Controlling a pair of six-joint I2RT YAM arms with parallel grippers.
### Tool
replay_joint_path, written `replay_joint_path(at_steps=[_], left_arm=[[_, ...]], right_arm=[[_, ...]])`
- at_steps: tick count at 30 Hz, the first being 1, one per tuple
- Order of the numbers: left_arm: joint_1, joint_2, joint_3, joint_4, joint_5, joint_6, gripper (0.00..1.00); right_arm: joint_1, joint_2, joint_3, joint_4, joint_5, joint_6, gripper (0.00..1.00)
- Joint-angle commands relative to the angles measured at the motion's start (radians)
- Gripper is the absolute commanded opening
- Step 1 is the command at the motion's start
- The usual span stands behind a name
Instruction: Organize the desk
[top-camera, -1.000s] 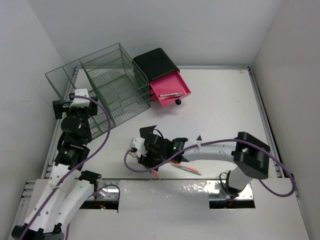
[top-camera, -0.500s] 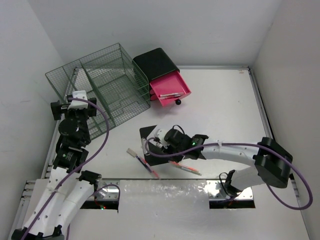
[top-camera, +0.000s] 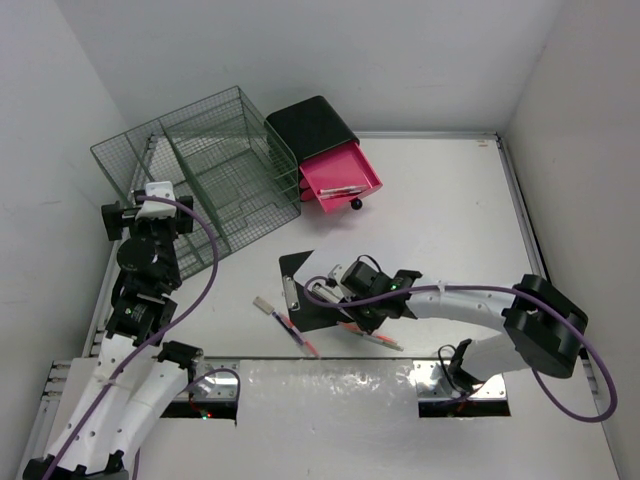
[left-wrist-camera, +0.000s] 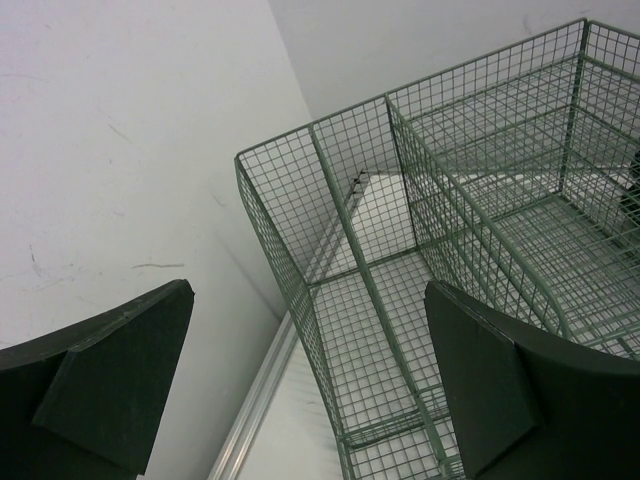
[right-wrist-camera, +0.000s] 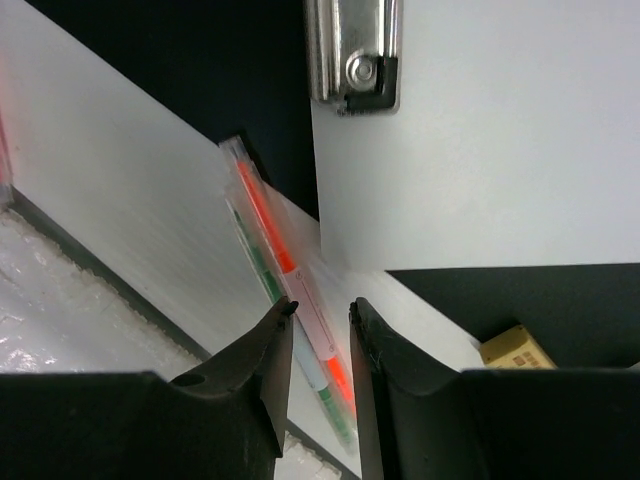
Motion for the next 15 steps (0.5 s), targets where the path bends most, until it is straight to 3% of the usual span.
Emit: replay_joint_path(at_steps=[1,15], left_arm=[[-0.012,0.007,0.016,0.015,0.010,-0.006,0.99],[-0.012,0.004,0.017,0.015,-0.005,-0.004,0.99]], right_arm=[[-0.001,-0.020,-0.025,0.004,-0.023,0.024,0.28],[-0.001,0.077,-0.042,0.034,0.009,-0.005,0.27]])
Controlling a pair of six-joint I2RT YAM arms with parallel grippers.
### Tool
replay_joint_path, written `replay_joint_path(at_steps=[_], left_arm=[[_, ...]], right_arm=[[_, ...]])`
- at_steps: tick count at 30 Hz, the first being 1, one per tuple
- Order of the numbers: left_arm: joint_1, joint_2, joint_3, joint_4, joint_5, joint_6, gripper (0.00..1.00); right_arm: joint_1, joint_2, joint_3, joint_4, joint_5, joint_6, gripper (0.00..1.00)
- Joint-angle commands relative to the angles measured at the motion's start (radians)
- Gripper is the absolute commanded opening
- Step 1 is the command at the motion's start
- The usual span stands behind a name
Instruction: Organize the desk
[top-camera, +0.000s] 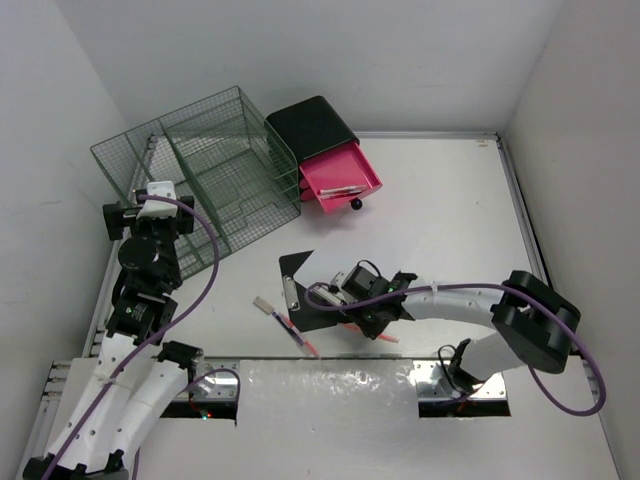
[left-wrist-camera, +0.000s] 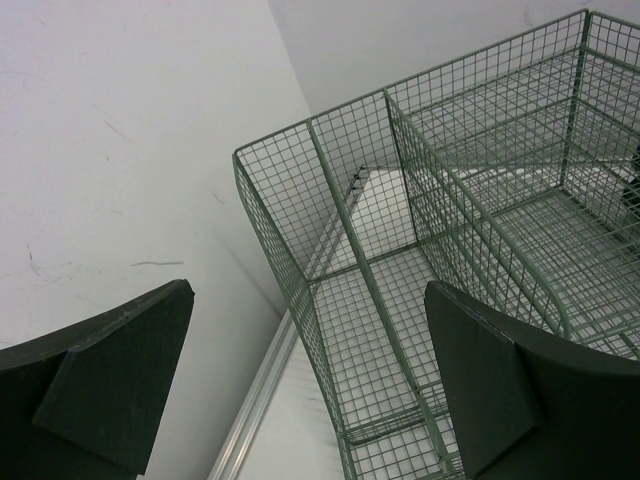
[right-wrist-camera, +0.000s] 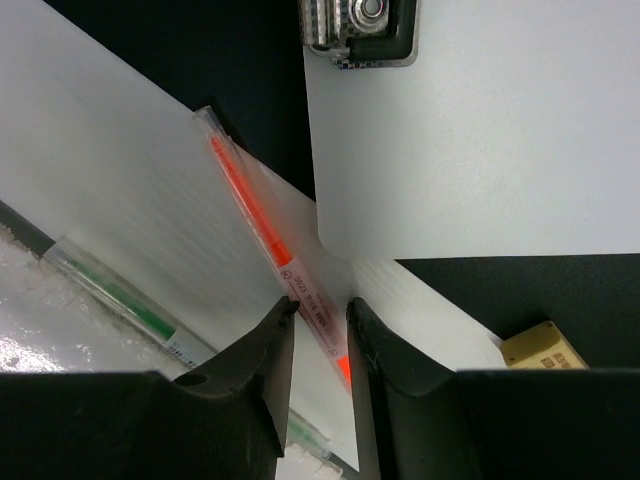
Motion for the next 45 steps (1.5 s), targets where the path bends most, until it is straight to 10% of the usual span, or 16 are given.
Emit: replay_joint_path(at_steps=[1,6,22,29,40,44,45], left_arm=[[-0.012,-0.002,0.017,0.022,-0.003,-0.004,1.00],[-0.012,-0.005,0.017,0.022,-0.005,-0.004,1.00],[-0.010,0.004,0.020,0.025,-0.016,-0.004,0.99],[-0.012,-0.011,0.019,0.023,-0.008,-0.007,1.00],[-0.012,-0.007,0.014,0.037,-0.039,0.003,1.00],[-0.010,0.002,0.013,0.039,-0.036,0.005,1.00],[-0.010,0.002,0.013,0.039,-0.036,0.005,1.00]], right_arm=[[-0.002,0.038,-0.001,0.025,0.026,-0.014,0.27],[0.001,0.087,-0.001,0.046,-0.005,-0.054,0.00],[0.058,-0.207,0.285,0.271,0.061,-0.329,0.00],[-0.204,0.026,0.535,0.591,0.224,-0.597,0.00],[-0.464,0.451,0.942,0.379,-0.035,-0.844,0.00],[-0.485,0.503,1.019,0.304,-0.045,-0.843,0.23],[-0.489,0.505,1.037,0.292,-0.048,-0.844,0.48]])
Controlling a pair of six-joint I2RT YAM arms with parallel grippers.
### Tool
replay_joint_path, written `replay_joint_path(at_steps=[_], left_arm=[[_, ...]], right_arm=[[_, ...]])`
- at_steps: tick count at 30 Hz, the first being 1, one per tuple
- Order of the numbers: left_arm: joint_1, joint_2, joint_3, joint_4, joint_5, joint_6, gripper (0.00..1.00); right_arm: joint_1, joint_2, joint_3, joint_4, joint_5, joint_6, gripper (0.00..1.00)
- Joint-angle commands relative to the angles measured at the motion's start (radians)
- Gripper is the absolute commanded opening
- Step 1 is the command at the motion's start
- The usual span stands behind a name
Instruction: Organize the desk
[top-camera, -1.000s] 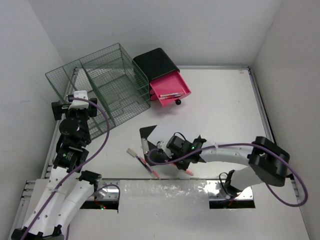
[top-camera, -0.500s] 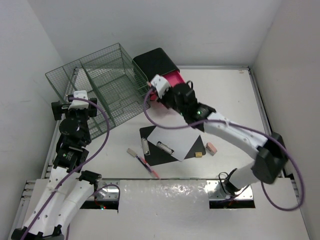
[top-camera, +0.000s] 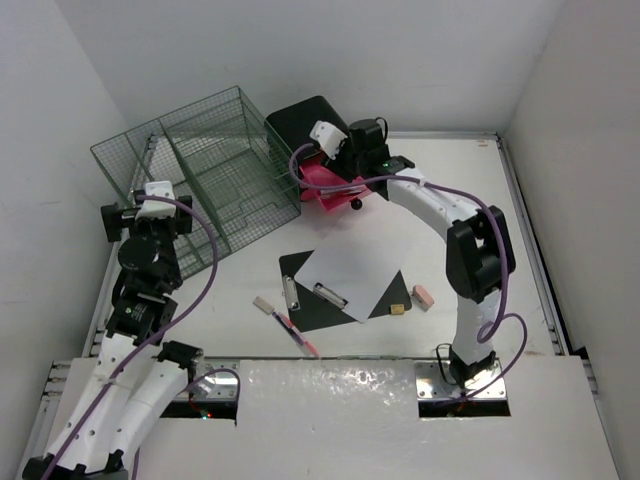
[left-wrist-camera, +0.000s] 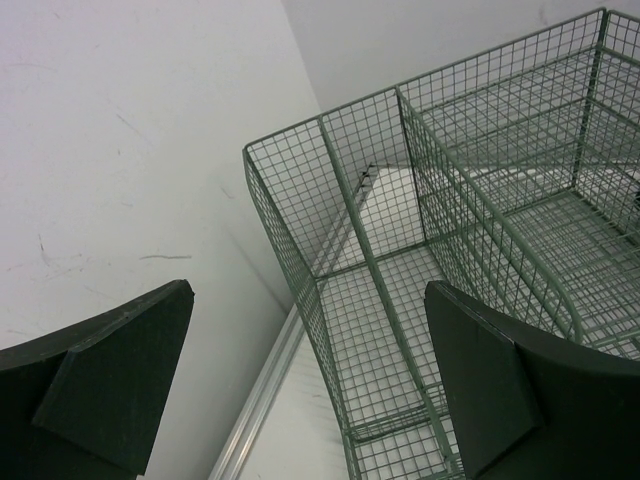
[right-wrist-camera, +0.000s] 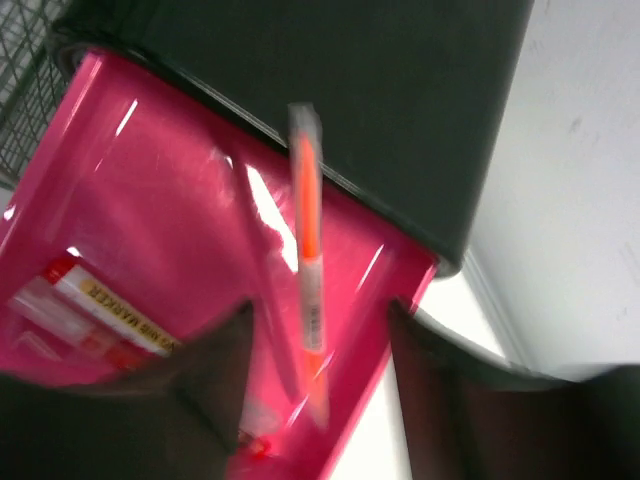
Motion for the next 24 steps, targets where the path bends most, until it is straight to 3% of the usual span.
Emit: replay_joint_path(at_steps=[1,4,7,10,13,18,20,22,24], left_arm=[[-0.007,0.008,0.016,0.036,-0.003,0.004,1.00],[-0.007,0.014,0.046,-0.025,0.067,0.010,1.00],[-0.008,0.040,0.127,-0.171,0.283,0.038,0.99],[-0.034,0.094,0.229,-0.417,0.651,0.111,1.00],[-0.105,0.156,0.318,-0.623,0.886,0.242,0.99],[-0.208,0.342,0.443,-0.775,0.815,0.299,0.84],[-0.295,0.447,0.500,-0.846,0.786,0.309,0.74],[-0.410,0.498,0.519,-0.872,0.801,0.323,0.71],[-0.506,0.545,0.490,-0.807,0.784,0.334,0.66]], right_arm=[[0.003,-0.011,0.095,-0.032,-0.055,-0.032,0.59],[0.003,-0.057,0.095,-0.040,-0.061,-0.002,0.73],[0.003,-0.118,0.086,-0.034,-0.052,0.093,0.79],[0.000,-0.182,0.078,-0.066,-0.043,0.202,0.81],[-0.016,-0.239,0.078,-0.138,-0.072,0.302,0.81],[-0.052,-0.333,-0.003,-0.192,-0.092,0.432,0.81],[-0.078,-0.391,-0.084,-0.151,-0.074,0.492,0.80],[-0.123,-0.428,-0.158,-0.120,-0.091,0.534,0.79],[-0.161,-0.471,-0.196,-0.083,-0.137,0.606,0.78]])
